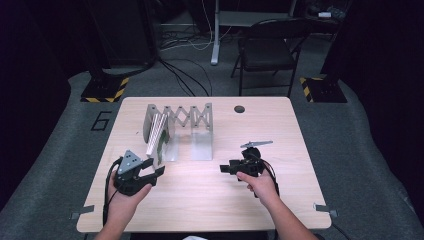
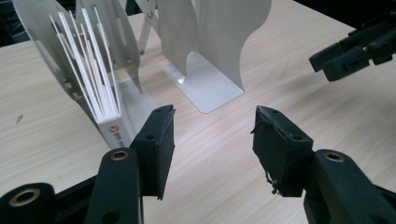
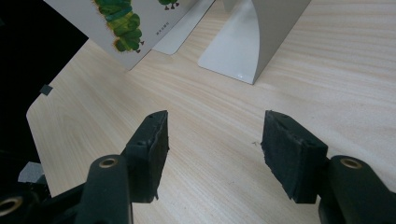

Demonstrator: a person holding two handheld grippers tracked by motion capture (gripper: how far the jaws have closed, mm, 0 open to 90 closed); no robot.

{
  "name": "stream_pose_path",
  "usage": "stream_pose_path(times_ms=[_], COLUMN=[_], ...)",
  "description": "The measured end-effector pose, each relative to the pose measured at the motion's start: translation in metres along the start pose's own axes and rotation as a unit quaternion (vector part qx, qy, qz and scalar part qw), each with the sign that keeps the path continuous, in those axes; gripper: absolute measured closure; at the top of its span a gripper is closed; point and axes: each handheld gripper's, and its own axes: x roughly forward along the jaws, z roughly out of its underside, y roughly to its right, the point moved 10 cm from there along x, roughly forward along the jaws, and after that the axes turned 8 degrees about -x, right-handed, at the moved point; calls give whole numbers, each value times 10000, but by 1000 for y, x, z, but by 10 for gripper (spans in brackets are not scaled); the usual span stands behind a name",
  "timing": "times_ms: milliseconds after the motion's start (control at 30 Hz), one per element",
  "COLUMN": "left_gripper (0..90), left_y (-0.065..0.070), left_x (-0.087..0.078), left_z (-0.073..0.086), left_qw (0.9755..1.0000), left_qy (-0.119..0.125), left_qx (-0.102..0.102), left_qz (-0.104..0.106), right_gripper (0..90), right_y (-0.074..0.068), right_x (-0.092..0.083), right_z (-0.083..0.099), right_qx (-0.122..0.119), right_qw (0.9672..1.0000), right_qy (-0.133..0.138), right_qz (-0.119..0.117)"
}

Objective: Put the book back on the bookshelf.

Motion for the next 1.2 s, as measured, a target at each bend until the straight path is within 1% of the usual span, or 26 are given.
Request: stream_pose_path(times_ms=[100,133,167,200,267,333,400,433,467,500,533,600,667,733,767,800,833,867,933,1000,1033,1067,1133,1167,1200], left_gripper=[485,484,484,484,483,483,483,482,482,482,482,481,480,480,478,475,475,475,475,475,475,475,475,475,475], left_y=[4,5,7,8,11,13,15,15,16,17,18,19,19,18,18,18,17,16,14,12,12,12,13,14,15], left_x=[1,2,4,5,9,12,15,16,17,17,17,16,17,19,21,22,23,25,29,33,36,39,45,48,50], left_z=[6,9,12,15,21,27,32,34,36,38,39,42,46,49,50,51,53,54,57,61,63,64,68,69,70], left_qw=[10000,9999,9999,9998,9996,9992,9990,9989,9990,9988,9987,9987,9985,9984,9985,9982,9983,9981,9979,9979,9978,9975,9968,9966,9962], left_qy=[-23,-59,-68,-92,-133,-216,-259,-270,-229,-248,-219,-188,-216,-236,-217,-252,-253,-283,-323,-378,-399,-442,-533,-544,-559], left_qx=[-10,37,26,57,80,130,104,127,125,138,167,217,289,318,297,320,345,373,422,382,349,335,358,383,435], left_qz=[77,109,150,184,240,307,357,368,361,398,424,426,422,408,411,429,395,396,371,375,401,429,473,491,498], right_gripper=[410,409,409,410,409,409,408,408,408,408,408,408,409,409,409,409,409,409,409,409,408,408,408,409,409], right_y=[1,1,2,2,2,2,2,2,2,2,2,3,3,4,4,5,6,6,7,7,7,8,9,10,10], right_x=[-1,-1,0,0,0,0,-1,-1,-1,-1,-1,-1,-1,-1,-1,-1,0,0,0,-1,-2,-2,-4,-5,-6], right_z=[1,1,2,2,3,3,3,3,3,3,3,3,3,3,3,4,4,5,6,6,7,7,8,8,8], right_qx=[9,8,-46,-50,-11,-21,-10,-1,16,28,31,4,32,23,15,4,-35,1,-43,-39,11,-42,27,-13,24], right_qw=[10000,10000,10000,10000,10000,10000,10000,10000,10000,10000,10000,10000,10000,9999,9999,9999,9999,9998,9998,9998,9998,9997,9997,9997,9996], right_qy=[-5,-10,-9,-11,-30,-34,-35,-26,-14,-5,-9,1,-2,-1,-4,-8,-9,-38,-34,-29,-36,-25,-20,-10,9], right_qz=[39,38,53,55,73,65,71,71,69,71,72,83,93,117,135,147,165,180,196,192,205,219,242,255,269])
